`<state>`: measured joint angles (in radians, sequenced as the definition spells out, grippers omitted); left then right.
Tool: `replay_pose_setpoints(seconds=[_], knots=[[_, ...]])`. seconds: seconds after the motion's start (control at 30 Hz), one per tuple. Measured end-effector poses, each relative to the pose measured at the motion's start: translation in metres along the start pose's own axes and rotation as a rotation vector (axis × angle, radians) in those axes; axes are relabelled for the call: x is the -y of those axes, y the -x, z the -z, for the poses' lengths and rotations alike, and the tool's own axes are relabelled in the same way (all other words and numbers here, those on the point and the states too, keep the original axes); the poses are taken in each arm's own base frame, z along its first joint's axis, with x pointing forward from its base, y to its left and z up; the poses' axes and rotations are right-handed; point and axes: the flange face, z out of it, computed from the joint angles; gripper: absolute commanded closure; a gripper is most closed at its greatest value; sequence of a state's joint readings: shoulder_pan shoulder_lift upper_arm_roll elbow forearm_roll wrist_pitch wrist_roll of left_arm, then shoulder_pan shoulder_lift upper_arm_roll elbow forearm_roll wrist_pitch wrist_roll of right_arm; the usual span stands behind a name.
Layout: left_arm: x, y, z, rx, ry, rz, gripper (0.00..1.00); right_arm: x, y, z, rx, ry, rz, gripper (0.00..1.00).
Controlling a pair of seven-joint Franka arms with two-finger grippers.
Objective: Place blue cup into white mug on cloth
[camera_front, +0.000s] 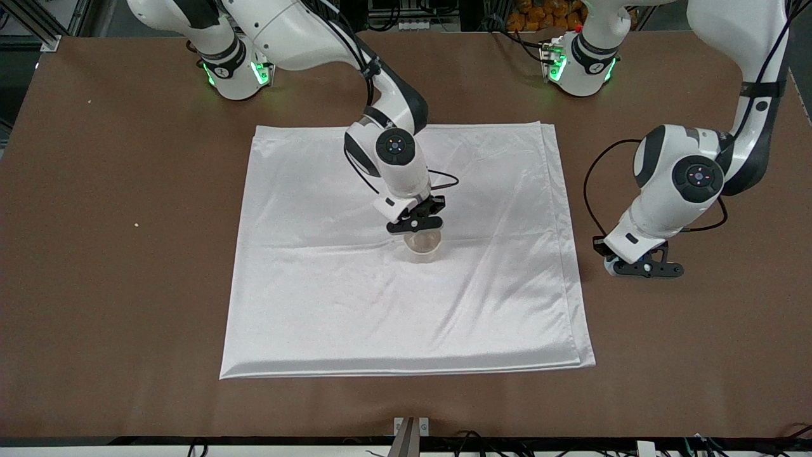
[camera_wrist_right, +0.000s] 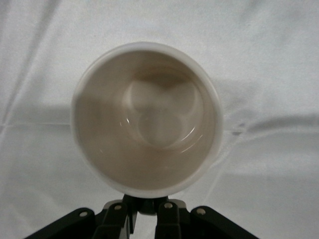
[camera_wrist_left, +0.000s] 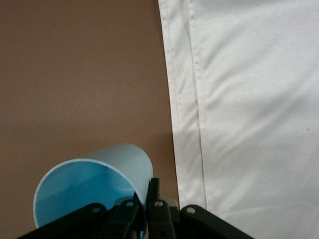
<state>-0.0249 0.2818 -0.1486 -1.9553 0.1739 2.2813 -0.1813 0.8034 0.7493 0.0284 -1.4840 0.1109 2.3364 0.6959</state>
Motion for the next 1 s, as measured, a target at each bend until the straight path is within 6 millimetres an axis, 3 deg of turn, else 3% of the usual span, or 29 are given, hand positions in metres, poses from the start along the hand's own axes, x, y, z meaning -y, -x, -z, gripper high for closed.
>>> replay_pose_setpoints(seconds=[0.07,0.33,0.6,0.77,1.0], knots=[[-0.004,-0.004,0.02,0.013,-0.007,-0.006,1.0,0.001,0.001,-0.005,-0.001,-0.001,0.001,0.0],[-0.005,-0.014,0.094,0.045,-0.031,-0.001,1.0,0.001,-0.009,0.003,-0.018,-0.012,-0.008,0.0],[-0.013,-0.006,0.158,0.058,-0.03,-0.001,1.0,-0.003,-0.024,0.033,-0.024,-0.018,-0.025,0.0],[-0.031,-0.001,0.181,0.059,0.009,-0.016,1.0,-0.013,-0.032,0.076,-0.003,-0.003,-0.042,0.0],[-0.073,0.007,0.188,0.055,0.025,-0.076,1.0,-0.041,-0.043,0.16,0.02,0.011,-0.081,0.0]])
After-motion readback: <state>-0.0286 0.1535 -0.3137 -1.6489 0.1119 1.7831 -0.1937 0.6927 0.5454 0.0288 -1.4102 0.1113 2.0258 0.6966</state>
